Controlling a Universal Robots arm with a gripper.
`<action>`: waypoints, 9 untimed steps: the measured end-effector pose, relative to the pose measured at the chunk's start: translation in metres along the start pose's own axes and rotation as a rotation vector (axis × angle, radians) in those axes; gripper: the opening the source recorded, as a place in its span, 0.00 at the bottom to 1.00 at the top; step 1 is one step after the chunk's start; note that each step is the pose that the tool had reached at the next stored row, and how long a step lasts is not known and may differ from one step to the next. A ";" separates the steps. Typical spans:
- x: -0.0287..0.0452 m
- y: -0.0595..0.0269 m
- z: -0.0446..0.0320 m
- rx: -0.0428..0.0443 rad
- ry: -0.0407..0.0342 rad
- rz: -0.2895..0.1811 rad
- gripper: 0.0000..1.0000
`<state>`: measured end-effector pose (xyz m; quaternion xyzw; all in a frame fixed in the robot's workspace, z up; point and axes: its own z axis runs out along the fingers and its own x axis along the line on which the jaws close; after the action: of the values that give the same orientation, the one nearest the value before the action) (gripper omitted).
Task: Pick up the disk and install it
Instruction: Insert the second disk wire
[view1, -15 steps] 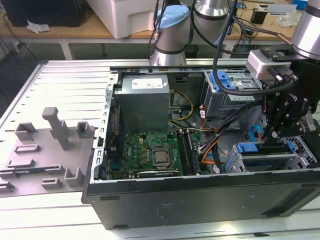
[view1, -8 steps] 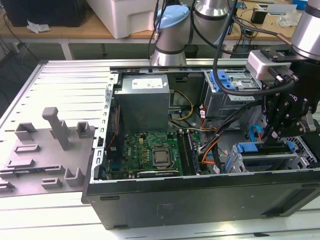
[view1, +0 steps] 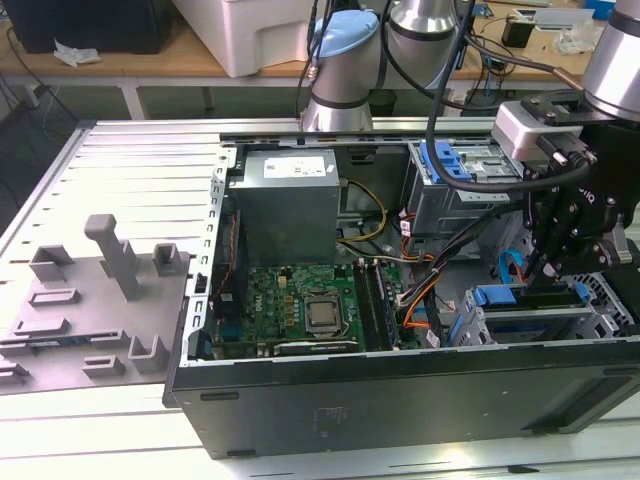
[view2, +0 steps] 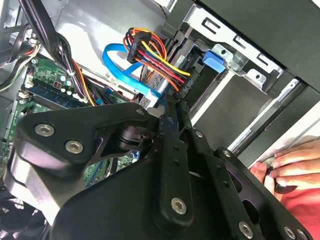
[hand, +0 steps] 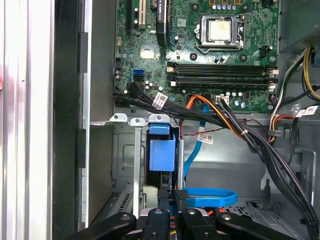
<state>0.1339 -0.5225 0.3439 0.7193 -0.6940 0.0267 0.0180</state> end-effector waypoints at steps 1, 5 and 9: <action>0.0000 0.0000 0.0001 0.0000 0.0001 0.000 0.16; -0.0001 0.0000 0.0007 0.0000 0.0000 0.000 0.16; -0.0001 0.0000 0.0008 0.0000 0.0000 -0.001 0.16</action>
<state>0.1339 -0.5225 0.3431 0.7195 -0.6937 0.0267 0.0180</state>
